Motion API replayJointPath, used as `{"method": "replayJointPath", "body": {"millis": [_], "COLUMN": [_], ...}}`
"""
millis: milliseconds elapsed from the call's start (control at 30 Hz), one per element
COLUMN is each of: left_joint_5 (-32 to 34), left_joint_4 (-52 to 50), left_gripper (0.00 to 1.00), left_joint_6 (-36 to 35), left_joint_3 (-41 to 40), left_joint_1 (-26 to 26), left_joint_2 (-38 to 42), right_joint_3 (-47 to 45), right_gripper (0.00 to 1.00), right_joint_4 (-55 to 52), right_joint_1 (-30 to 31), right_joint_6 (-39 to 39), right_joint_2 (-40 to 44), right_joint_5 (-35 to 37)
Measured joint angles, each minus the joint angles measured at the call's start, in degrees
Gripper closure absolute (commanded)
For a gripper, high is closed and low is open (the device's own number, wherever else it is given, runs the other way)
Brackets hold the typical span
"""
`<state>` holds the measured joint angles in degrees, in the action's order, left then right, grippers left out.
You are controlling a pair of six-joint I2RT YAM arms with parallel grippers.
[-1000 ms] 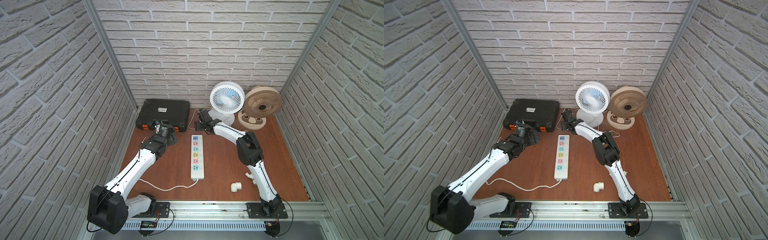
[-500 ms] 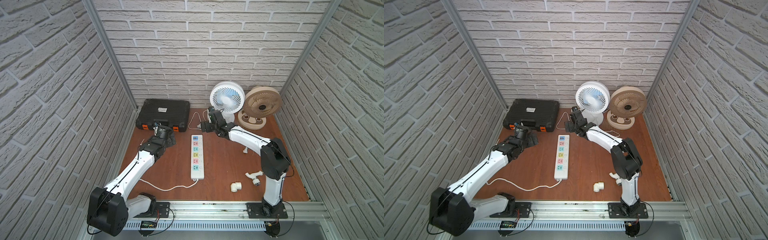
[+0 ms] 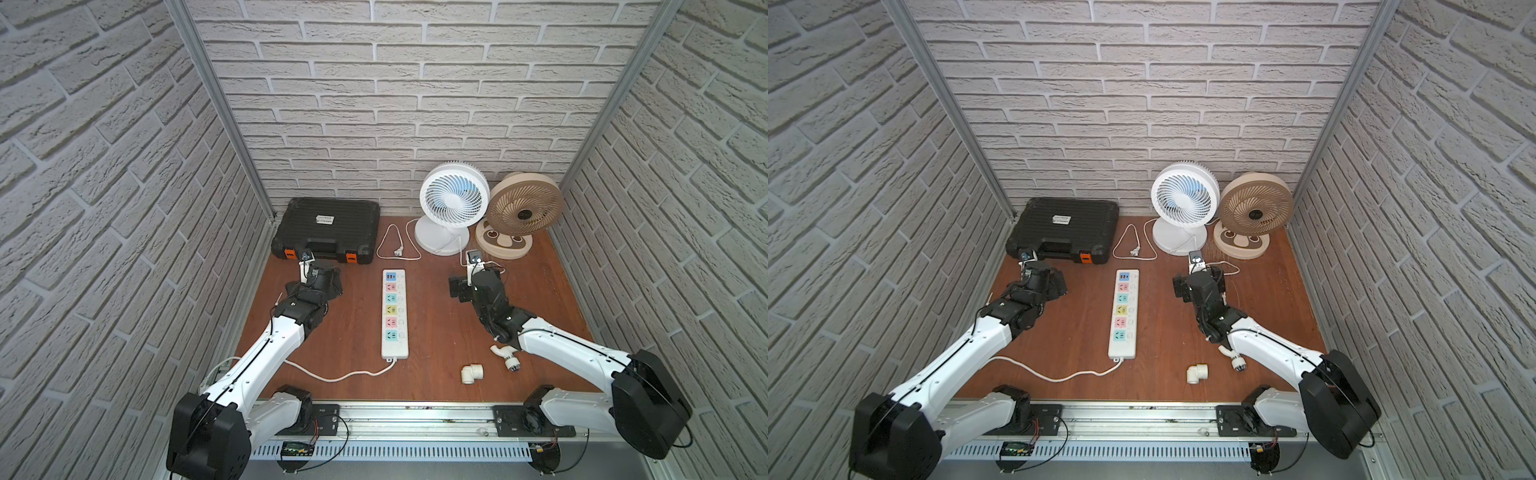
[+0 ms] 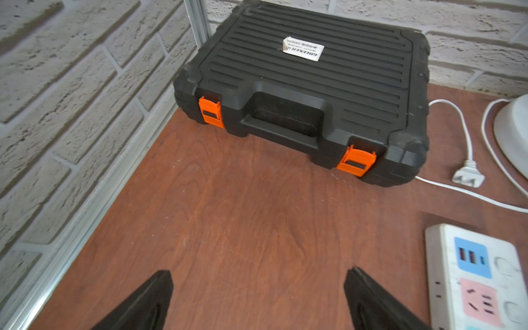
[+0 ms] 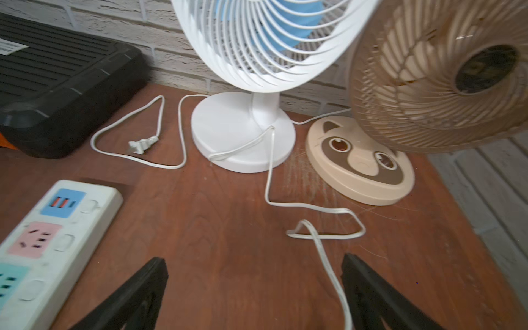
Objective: Unplug the desk fan from the power strip
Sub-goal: Reset both arms
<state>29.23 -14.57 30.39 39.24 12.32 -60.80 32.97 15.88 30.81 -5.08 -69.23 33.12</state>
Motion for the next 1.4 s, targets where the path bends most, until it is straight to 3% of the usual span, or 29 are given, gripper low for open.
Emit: {"method": "replayJointPath", "body": {"millis": [133,300,467,600,867,1033,1200,1400], "left_joint_5": [4.1,7.8,9.0,8.5,0.5,-7.6,-14.4,-17.9], "left_joint_4": [10.0,27.2,42.0,51.4,63.9,67.8,66.2,65.9], "left_gripper": [0.02,0.02,0.02,0.02,0.02,0.02,0.02,0.02], "left_joint_6": [-5.6,-15.6,-24.5,-27.6,-28.9,-29.4,-29.0,-28.6], "left_joint_3": [-7.3,-16.7,-21.3,-22.4,-22.4,-22.1,-19.6,-19.0], "left_joint_1": [-0.1,-0.2,-1.9,-4.5,-10.1,-12.0,-14.1,-16.0], "left_joint_2": [2.8,2.7,-3.1,-11.2,-21.2,-25.8,-28.2,-28.2], "right_joint_3": [-8.6,-11.9,-12.0,-12.8,-13.8,-12.3,-10.1,-12.0], "right_gripper": [0.01,0.01,0.01,0.01,0.01,0.01,0.01,0.01], "right_joint_4": [9.1,15.9,21.0,25.4,34.7,33.6,31.6,34.9], "right_joint_1": [-2.3,-7.1,-11.8,-14.6,-19.2,-21.0,-24.7,-28.3], "right_joint_6": [4.2,5.8,5.8,6.0,7.2,7.2,6.1,4.9], "right_joint_2": [2.5,2.4,0.3,-4.7,-15.5,-16.7,-16.7,-18.9], "right_joint_5": [7.0,12.9,13.6,12.9,8.1,3.4,-4.6,-11.9]}}
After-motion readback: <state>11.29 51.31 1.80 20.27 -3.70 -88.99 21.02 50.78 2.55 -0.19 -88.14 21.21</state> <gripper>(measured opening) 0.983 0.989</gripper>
